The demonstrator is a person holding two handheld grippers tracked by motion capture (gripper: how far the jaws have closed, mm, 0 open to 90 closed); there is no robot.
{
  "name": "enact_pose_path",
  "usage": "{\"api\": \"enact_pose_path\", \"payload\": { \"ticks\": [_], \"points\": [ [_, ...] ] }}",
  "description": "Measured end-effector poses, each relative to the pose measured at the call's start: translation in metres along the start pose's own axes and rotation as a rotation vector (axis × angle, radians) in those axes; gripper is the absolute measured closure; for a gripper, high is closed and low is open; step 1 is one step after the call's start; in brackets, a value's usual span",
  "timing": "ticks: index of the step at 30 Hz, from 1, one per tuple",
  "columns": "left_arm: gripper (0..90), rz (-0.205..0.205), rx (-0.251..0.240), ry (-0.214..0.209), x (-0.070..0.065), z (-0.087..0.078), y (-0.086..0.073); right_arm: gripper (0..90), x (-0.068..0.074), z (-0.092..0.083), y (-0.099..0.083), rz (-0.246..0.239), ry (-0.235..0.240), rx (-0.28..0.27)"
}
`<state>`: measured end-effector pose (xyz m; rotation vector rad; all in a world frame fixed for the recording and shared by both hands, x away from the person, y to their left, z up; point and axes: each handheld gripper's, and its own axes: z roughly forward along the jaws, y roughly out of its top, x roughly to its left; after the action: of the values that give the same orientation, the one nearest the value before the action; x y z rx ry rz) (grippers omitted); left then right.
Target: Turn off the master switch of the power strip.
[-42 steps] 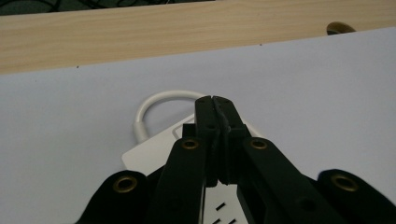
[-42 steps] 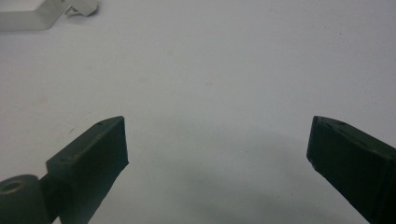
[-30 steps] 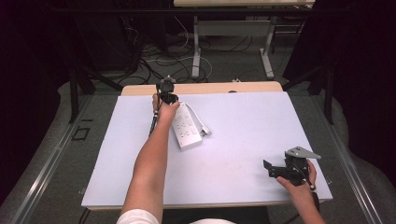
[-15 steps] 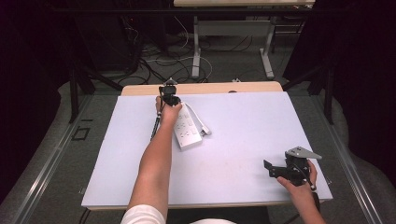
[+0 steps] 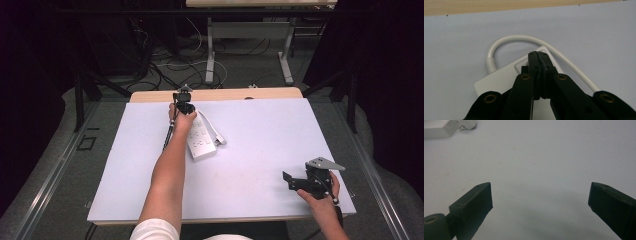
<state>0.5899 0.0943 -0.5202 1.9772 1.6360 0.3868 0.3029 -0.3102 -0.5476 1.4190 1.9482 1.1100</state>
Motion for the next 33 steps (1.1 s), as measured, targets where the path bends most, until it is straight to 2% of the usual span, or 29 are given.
{"api": "enact_pose_path", "payload": {
  "ticks": [2, 4, 6, 7, 8, 10, 11, 12, 13, 16, 18, 19, 21, 23, 25, 26, 28, 30, 32, 33],
  "points": [
    [90.0, 0.019, 0.008, 0.002, -0.001, 0.000, 0.000, 4.9, 0.001, 0.000, 0.000, 0.003, -0.002, -0.004],
    [90.0, 0.005, -0.007, -0.015, 0.001, 0.001, -0.001, 4.9, 0.001, -0.001, 0.000, 0.000, -0.002, -0.009],
    [90.0, -0.004, 0.002, -0.028, 0.003, 0.001, -0.001, 4.9, 0.001, -0.001, 0.000, 0.005, 0.004, -0.003],
    [90.0, 0.016, 0.005, -0.019, 0.003, 0.000, -0.001, 4.9, 0.002, -0.001, -0.001, 0.006, 0.006, 0.001],
    [90.0, 0.009, -0.001, -0.014, 0.001, 0.001, -0.001, 4.9, 0.001, -0.001, -0.001, 0.002, 0.007, 0.003],
    [90.0, 0.040, 0.026, 0.010, -0.002, 0.000, 0.001, 4.9, 0.001, -0.001, -0.001, 0.002, 0.006, 0.004],
    [90.0, 0.041, 0.029, 0.020, -0.005, 0.000, 0.001, 4.9, 0.002, -0.001, -0.001, 0.005, 0.000, -0.001],
    [90.0, 0.061, 0.034, 0.032, -0.006, 0.000, 0.002, 4.9, 0.002, 0.000, -0.001, 0.008, -0.008, -0.021],
    [90.0, 0.067, 0.035, 0.041, -0.007, 0.000, 0.002, 4.9, 0.001, -0.002, 0.000, -0.004, 0.005, 0.000],
    [90.0, 0.067, 0.037, 0.038, -0.006, 0.001, 0.002, 4.9, 0.001, -0.003, 0.000, 0.008, 0.004, -0.003],
    [90.0, 0.111, 0.035, 0.067, -0.010, 0.001, 0.002, 4.9, 0.000, -0.002, -0.001, 0.006, -0.002, -0.006],
    [90.0, 0.101, 0.032, 0.080, -0.013, 0.002, 0.002, 4.9, 0.000, -0.002, -0.001, 0.006, -0.002, -0.006],
    [90.0, 0.121, 0.038, 0.091, -0.014, 0.002, 0.002, 4.9, 0.000, -0.002, -0.001, 0.006, -0.002, -0.007],
    [90.0, 0.099, 0.031, 0.077, -0.012, 0.002, 0.002, 4.9, 0.000, -0.003, -0.001, 0.005, -0.004, -0.011],
    [90.0, 0.093, 0.034, 0.076, -0.012, 0.002, 0.003, 4.9, 0.000, -0.003, -0.001, 0.008, -0.002, -0.009],
    [90.0, 0.103, 0.041, 0.072, -0.011, 0.002, 0.004, 4.9, 0.000, -0.003, -0.001, 0.004, 0.003, -0.002],
    [90.0, 0.084, 0.037, 0.034, -0.009, -0.001, 0.006, 4.9, 0.000, -0.001, -0.002, 0.004, -0.001, -0.003],
    [89.2, 0.071, 0.032, 0.014, -0.006, -0.001, 0.005, 4.9, 0.001, -0.001, -0.001, 0.005, 0.006, 0.005],
    [84.9, 0.040, 0.018, -0.002, -0.005, -0.001, 0.005, 4.9, 0.001, -0.001, -0.001, 0.008, 0.004, 0.006],
    [84.9, 0.040, 0.013, -0.005, -0.004, -0.002, 0.006, 4.9, 0.001, -0.001, -0.001, 0.008, 0.004, 0.006]
  ]
}}
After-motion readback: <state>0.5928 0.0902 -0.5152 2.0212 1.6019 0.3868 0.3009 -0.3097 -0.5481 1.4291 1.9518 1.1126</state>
